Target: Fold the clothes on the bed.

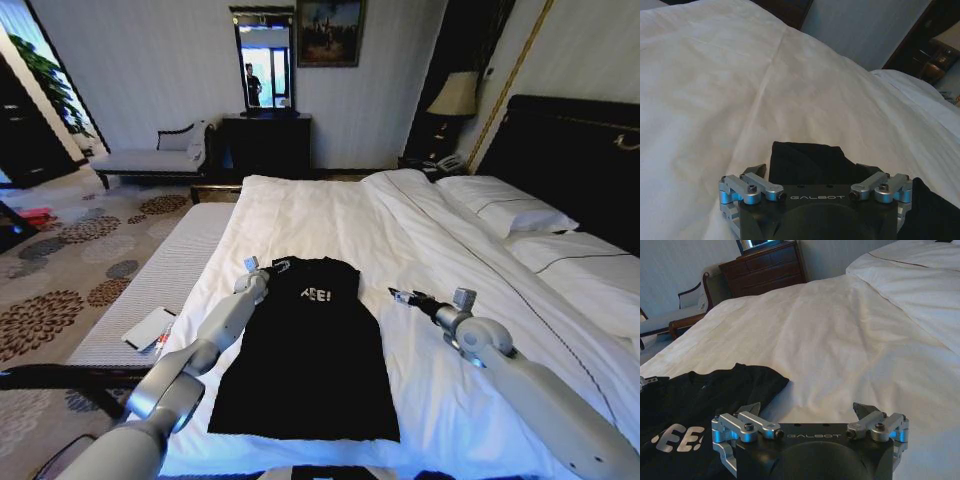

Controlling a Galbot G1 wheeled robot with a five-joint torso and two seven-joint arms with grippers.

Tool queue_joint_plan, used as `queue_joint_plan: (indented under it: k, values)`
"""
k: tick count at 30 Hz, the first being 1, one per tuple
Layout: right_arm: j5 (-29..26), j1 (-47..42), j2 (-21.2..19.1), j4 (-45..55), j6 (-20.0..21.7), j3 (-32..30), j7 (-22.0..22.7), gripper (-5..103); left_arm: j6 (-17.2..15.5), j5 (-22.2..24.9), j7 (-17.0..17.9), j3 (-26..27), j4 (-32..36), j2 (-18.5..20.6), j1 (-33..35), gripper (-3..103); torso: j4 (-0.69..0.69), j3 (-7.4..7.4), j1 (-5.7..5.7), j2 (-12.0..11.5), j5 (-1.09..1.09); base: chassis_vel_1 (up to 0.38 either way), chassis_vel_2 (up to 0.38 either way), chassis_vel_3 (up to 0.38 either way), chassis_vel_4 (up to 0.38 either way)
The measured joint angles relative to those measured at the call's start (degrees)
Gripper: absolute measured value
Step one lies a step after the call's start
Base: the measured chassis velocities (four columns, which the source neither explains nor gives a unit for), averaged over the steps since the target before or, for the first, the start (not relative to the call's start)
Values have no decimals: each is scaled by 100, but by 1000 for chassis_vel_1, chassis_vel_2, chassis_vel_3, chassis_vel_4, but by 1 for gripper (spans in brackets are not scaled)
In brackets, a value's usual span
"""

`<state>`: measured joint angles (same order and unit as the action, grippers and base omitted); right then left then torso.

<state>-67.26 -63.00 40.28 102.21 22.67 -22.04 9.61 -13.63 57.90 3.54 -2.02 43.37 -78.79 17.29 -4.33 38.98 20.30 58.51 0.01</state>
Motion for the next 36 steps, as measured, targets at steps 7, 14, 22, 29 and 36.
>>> queue_joint_plan:
  k: [7, 14, 22, 29, 36]
  values:
    - [10, 72, 35, -57, 0, 81, -3, 100, 94, -20, -26, -7, 41, 43, 38, 95, 1, 0, 0, 0, -1, 0, 0, 0, 0]
    - [17, 166, 67, -85, 0, 210, 9, 100, 162, -102, -26, 27, -96, 18, 70, 69, 1, 0, 0, 0, -1, 0, 0, 0, 0]
    - [16, 230, 44, -121, -8, 268, 17, 100, 178, -100, -13, 41, -81, 29, 80, 36, 1, 0, 0, 0, -1, 0, 0, 0, 0]
    - [17, 299, 70, -169, -14, 334, 19, 100, 241, -116, 53, 30, -79, 33, 77, 15, 0, 0, 0, 0, -1, 0, 0, 0, 0]
    - [-450, 764, 154, -448, 8, 595, 27, 100, 220, -22, 138, -23, 239, 272, 192, 0, -1, 0, 0, 0, -1, 0, 0, 0, 0]
